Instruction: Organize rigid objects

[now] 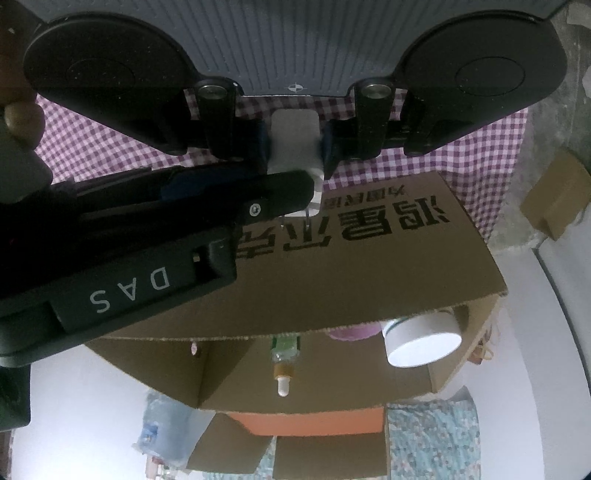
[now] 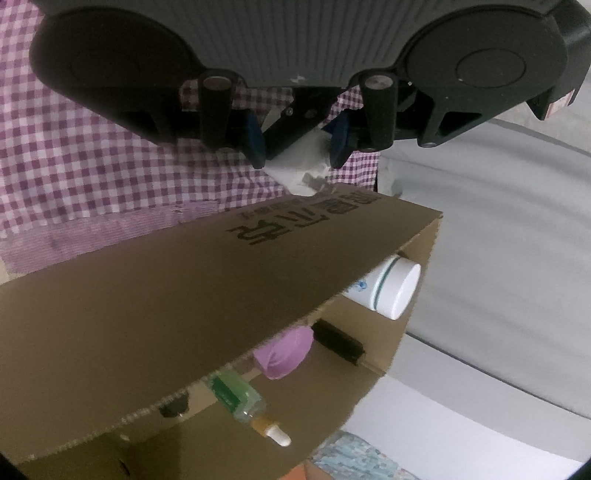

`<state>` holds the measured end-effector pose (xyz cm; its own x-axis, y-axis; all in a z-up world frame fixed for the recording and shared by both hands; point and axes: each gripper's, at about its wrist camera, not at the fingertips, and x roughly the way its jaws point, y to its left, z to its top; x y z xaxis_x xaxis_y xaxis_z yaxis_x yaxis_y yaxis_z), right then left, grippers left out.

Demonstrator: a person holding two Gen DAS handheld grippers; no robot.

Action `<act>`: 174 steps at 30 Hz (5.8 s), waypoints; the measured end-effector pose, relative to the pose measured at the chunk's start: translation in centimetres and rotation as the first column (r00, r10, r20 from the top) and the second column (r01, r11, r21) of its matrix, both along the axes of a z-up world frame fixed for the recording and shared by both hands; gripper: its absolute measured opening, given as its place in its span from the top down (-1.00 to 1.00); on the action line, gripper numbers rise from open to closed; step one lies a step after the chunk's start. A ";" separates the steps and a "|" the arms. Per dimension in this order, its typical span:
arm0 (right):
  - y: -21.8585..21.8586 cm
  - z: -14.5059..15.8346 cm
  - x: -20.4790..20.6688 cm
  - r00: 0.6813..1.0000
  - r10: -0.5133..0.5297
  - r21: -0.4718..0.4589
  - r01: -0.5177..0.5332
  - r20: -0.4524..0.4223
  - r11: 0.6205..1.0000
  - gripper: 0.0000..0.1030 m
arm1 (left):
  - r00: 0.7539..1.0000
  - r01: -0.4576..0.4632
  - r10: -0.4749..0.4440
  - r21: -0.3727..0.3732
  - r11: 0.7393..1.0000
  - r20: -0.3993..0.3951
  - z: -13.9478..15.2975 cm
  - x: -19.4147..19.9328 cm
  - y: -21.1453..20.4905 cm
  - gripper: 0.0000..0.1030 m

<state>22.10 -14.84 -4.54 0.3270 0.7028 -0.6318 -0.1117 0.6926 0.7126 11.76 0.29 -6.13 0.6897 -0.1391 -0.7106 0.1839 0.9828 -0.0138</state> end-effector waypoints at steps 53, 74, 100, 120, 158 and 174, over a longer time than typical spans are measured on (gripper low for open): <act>-7.6 8.4 13.2 0.963 0.035 -0.298 0.048 0.266 0.953 0.22 | 0.991 0.123 -0.130 -0.134 0.983 -0.040 5.6 16.8 -10.0 0.49; -9.9 11.0 10.0 0.948 -0.029 -0.201 0.098 0.318 0.975 0.21 | 0.992 0.115 -0.122 -0.160 0.980 -0.034 7.5 14.1 -9.3 -0.01; -10.4 13.5 -9.4 0.887 -0.223 -0.065 0.271 0.405 0.961 0.18 | 0.985 -0.027 0.042 -0.087 0.996 0.165 12.0 -1.3 -2.1 -1.00; -8.0 13.5 -10.1 0.875 -0.174 -0.334 0.347 0.452 0.876 0.17 | 0.974 -0.157 0.161 -0.037 0.987 0.161 10.8 -1.2 -1.0 -1.00; -5.1 12.4 -7.7 0.881 -0.082 -0.447 0.314 0.466 0.838 0.16 | 0.971 -0.176 0.179 -0.036 0.984 0.158 10.5 0.0 -0.4 -1.00; -5.3 12.1 -7.1 0.889 -0.086 -0.445 0.307 0.450 0.841 0.16 | 0.971 -0.203 0.207 -0.050 0.978 0.117 10.3 0.5 0.2 -1.00</act>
<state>14.97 -20.13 7.60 0.7213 0.2263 -0.6546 -0.1295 0.9725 0.1934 12.23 0.51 4.17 0.7866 -0.0105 -0.6174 -0.0189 0.9990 -0.0411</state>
